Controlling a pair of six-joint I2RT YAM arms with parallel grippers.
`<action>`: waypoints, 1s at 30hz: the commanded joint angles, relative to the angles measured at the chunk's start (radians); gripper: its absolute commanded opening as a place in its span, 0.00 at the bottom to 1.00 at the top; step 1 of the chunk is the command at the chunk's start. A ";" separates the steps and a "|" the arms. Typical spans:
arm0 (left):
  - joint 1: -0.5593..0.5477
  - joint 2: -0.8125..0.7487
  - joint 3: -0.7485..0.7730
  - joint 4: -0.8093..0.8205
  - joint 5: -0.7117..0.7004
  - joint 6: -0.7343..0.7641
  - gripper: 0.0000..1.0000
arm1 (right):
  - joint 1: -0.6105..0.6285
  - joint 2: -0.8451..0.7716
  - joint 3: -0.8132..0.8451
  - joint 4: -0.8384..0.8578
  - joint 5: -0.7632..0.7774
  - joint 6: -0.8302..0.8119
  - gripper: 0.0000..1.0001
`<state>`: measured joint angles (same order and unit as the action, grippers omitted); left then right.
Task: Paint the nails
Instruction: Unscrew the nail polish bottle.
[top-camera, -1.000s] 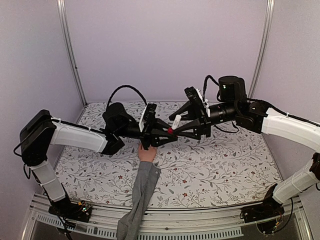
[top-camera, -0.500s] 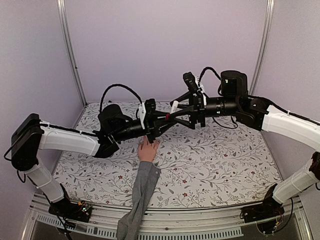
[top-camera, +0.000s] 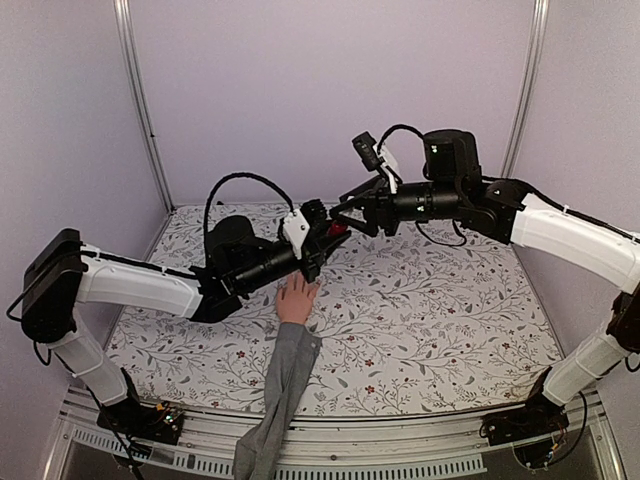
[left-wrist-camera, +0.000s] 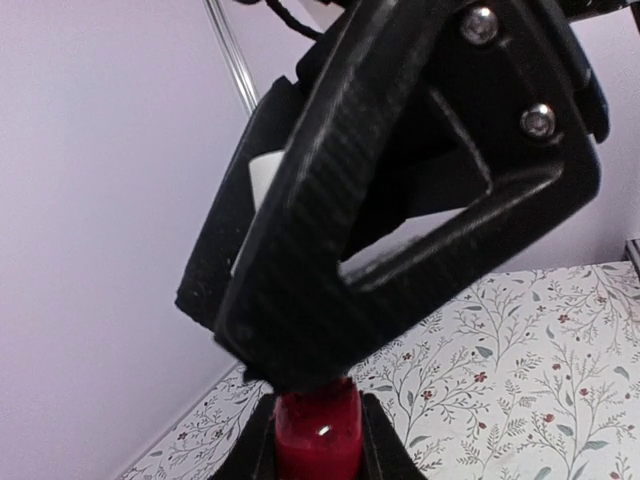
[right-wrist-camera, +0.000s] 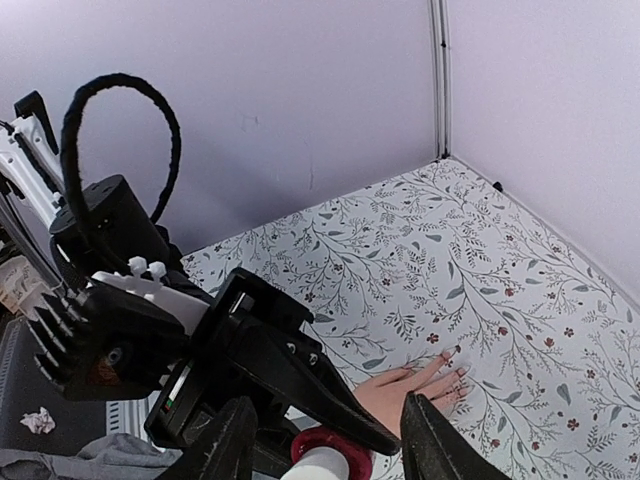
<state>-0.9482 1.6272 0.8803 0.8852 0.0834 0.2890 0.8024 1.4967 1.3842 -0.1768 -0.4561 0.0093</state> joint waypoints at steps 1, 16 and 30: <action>-0.023 -0.017 -0.008 0.011 -0.080 0.047 0.00 | -0.015 0.024 0.038 -0.037 0.027 0.063 0.47; -0.025 -0.004 0.002 0.008 -0.200 0.053 0.00 | -0.016 0.023 0.059 -0.059 0.012 0.068 0.20; -0.025 -0.002 0.011 -0.014 -0.168 0.042 0.00 | -0.016 0.031 0.058 -0.061 -0.031 0.019 0.00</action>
<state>-0.9661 1.6272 0.8803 0.8822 -0.0982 0.3305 0.7887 1.5208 1.4170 -0.2333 -0.4431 0.0631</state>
